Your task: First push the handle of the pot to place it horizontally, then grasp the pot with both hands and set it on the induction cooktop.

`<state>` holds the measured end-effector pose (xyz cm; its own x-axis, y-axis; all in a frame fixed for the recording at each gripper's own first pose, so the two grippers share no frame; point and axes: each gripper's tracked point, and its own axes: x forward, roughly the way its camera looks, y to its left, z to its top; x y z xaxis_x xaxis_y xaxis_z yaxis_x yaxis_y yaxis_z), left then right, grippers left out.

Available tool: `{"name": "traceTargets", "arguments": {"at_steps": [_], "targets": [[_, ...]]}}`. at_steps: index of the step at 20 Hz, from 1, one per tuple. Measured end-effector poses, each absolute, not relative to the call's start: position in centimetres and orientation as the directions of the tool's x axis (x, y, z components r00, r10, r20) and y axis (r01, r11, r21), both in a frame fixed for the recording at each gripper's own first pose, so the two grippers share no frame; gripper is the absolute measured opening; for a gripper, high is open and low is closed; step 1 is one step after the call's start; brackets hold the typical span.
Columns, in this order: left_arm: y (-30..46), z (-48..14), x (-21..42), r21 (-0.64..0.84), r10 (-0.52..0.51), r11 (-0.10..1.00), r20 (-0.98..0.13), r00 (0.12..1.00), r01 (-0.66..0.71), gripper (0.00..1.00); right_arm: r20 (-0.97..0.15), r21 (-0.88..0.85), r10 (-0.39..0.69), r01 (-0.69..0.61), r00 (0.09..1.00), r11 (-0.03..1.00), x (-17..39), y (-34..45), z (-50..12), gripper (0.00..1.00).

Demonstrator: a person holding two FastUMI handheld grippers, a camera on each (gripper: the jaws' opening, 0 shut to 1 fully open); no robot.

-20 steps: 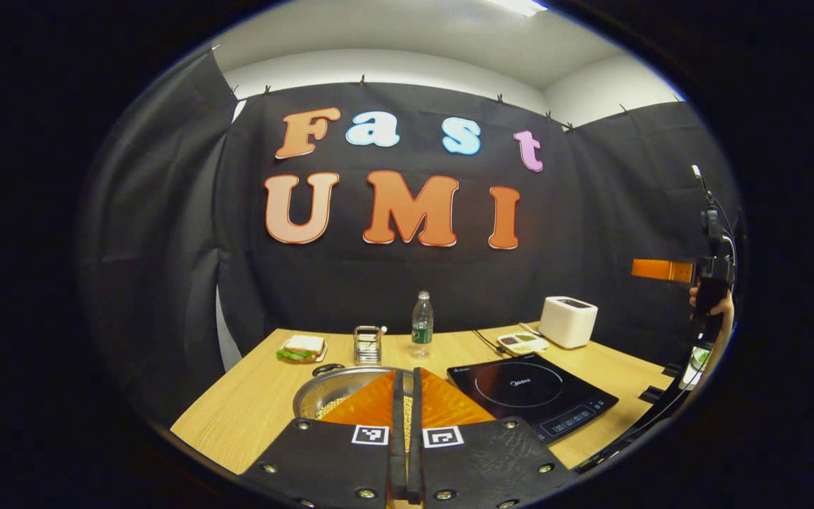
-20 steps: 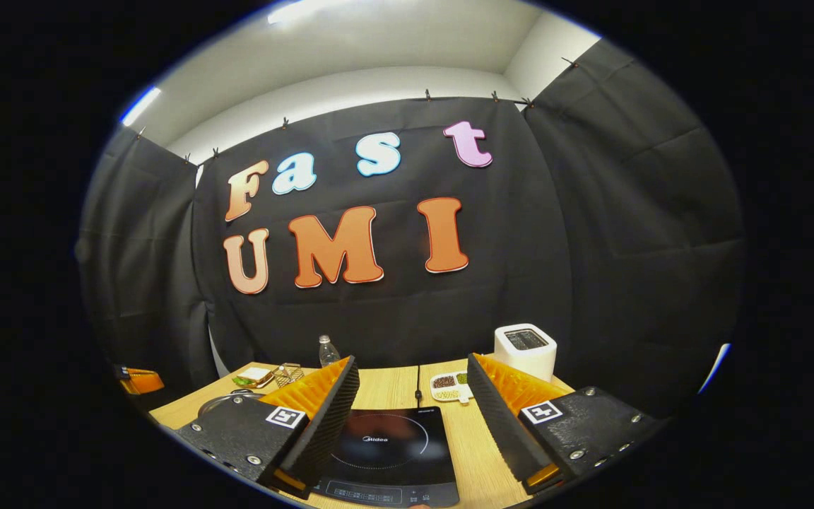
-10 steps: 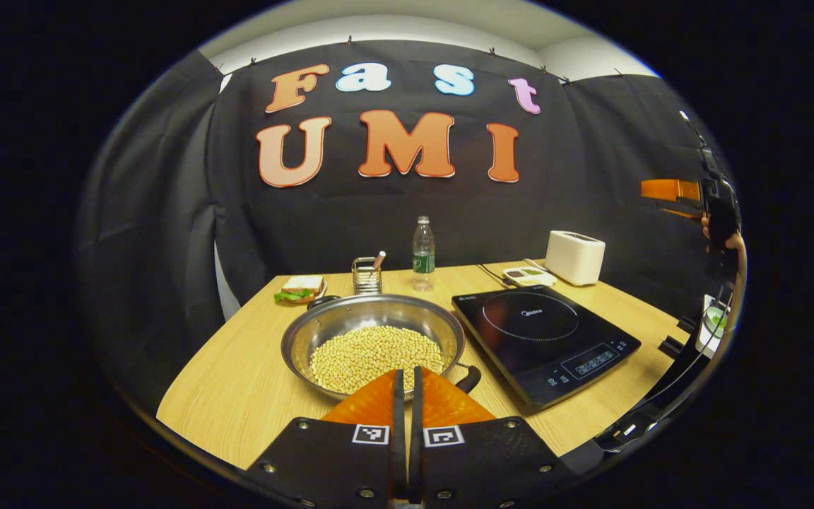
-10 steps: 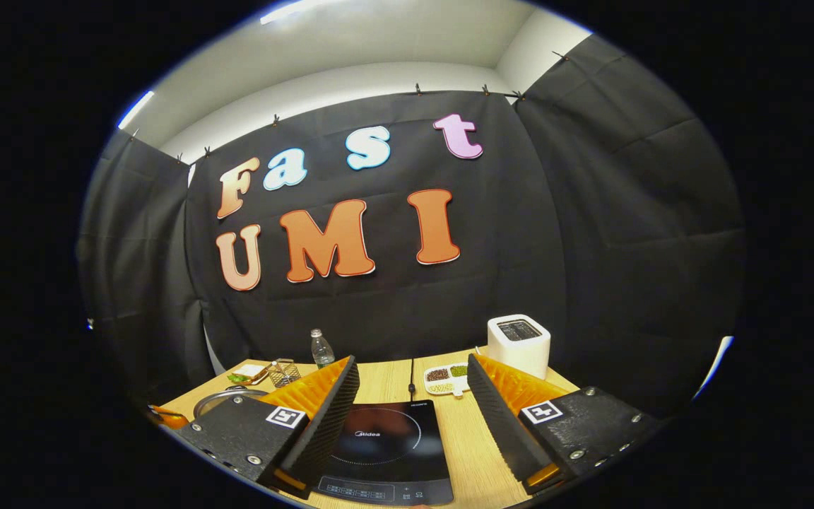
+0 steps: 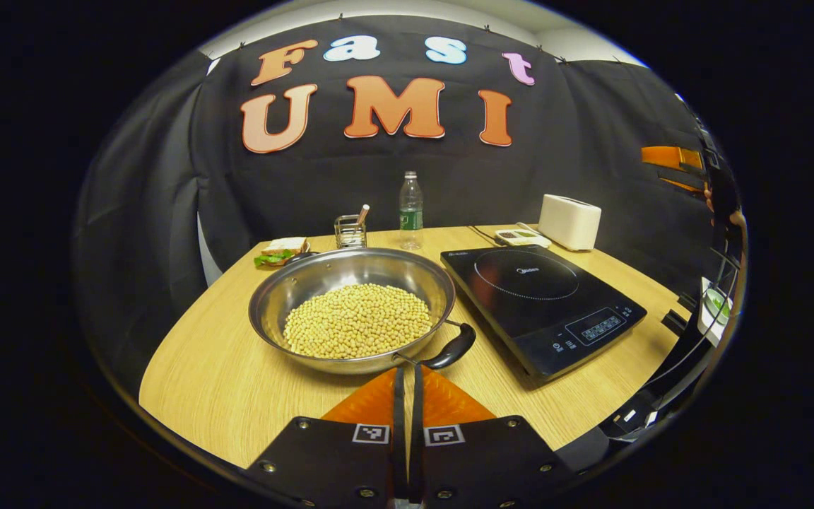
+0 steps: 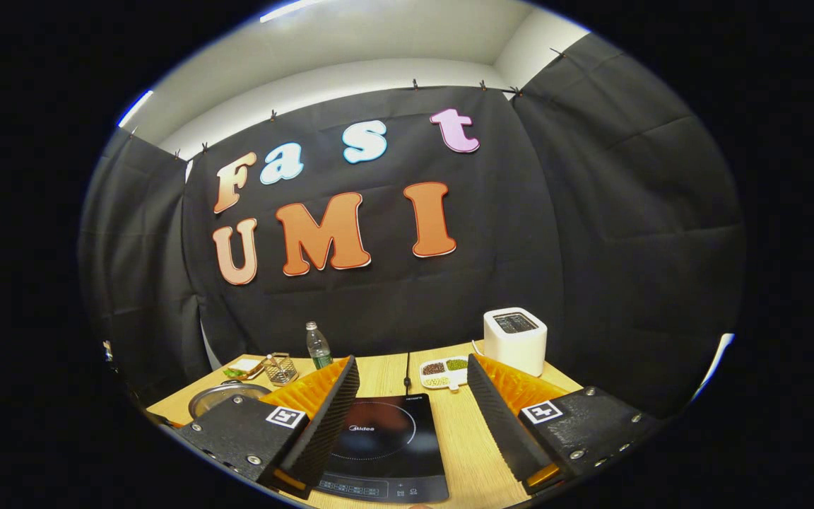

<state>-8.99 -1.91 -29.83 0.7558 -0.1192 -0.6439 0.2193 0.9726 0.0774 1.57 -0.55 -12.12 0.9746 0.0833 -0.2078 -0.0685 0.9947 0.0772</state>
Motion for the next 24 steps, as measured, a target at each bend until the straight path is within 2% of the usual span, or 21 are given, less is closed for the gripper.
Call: {"name": "traceTargets", "arguments": {"at_steps": [9,24], "targets": [[-1.6,-33.4,-8.7,0.109,-0.079,0.97,-0.71,0.7,0.219,0.03,-0.243,0.081,0.086,-0.068,0.966,0.994,2.0,-1.0,-13.9,0.95],[-4.3,-33.8,-6.3,0.091,-0.107,0.966,-0.712,0.694,0.242,0.02,-0.253,0.083,0.062,-0.043,0.966,0.996,2.4,-3.1,-14.5,0.95]]}}
